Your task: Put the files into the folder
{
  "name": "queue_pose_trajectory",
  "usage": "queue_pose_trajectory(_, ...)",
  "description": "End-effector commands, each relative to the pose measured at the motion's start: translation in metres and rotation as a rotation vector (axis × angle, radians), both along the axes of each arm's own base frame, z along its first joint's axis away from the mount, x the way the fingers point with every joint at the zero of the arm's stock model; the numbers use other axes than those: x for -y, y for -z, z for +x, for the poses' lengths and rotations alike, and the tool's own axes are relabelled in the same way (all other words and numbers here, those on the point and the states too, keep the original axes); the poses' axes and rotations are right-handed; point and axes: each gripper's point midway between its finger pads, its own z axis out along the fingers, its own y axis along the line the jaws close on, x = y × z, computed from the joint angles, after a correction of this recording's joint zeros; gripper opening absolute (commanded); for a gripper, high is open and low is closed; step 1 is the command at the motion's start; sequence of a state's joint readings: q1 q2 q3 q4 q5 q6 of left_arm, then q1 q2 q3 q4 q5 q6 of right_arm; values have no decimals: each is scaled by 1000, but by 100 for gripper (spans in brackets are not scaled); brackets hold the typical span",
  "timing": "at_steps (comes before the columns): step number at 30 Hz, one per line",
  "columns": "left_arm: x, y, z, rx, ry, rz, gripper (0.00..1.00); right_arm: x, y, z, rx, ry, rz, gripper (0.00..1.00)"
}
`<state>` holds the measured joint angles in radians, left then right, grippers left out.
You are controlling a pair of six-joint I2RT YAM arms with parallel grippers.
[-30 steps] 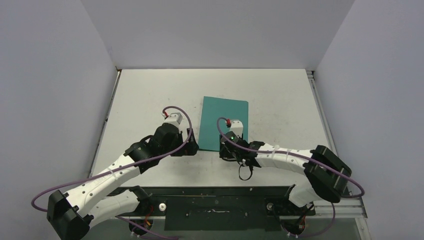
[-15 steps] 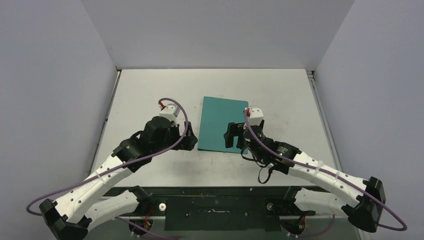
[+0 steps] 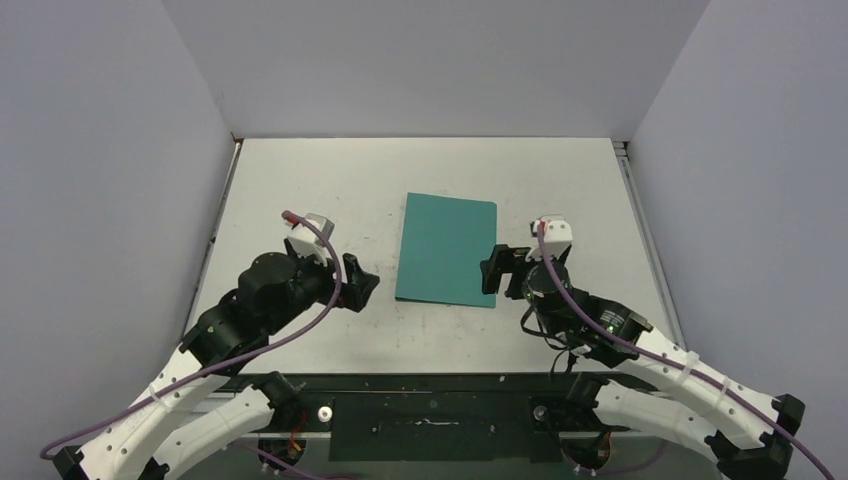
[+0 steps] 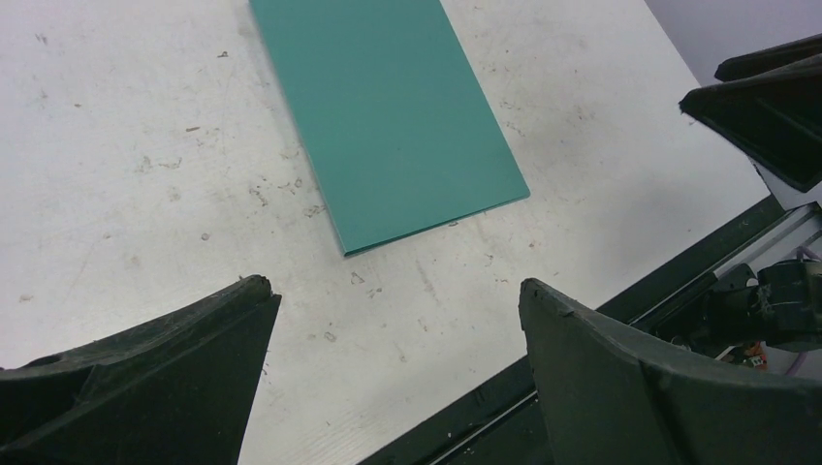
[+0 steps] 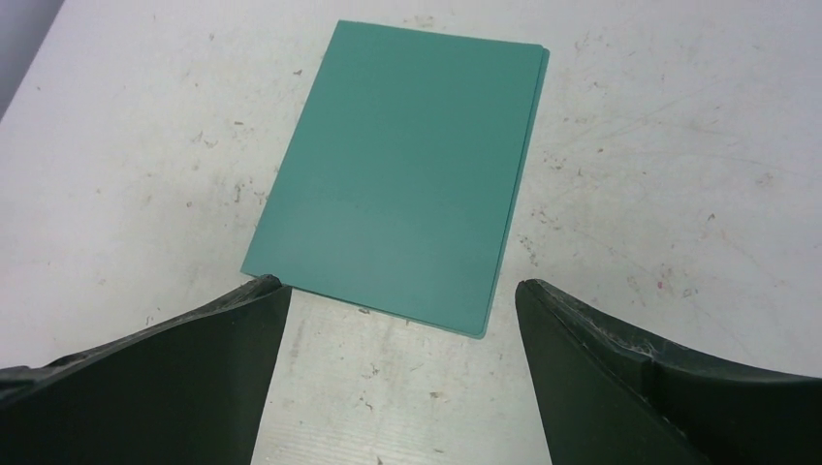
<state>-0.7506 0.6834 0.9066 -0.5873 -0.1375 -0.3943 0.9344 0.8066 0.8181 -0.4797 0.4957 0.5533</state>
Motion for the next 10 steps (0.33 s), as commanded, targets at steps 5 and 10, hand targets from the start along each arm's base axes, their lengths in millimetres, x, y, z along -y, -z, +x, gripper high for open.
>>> queue_pose_trajectory(5, -3, -9, 7, 67, 9, -28, 96, 29, -15, -4, 84, 67, 33, 90)
queue_pose_trajectory(10, -5, -5, 9, 53, 6, -41, 96, 22, -17, -5, 94, 34, 61, 90)
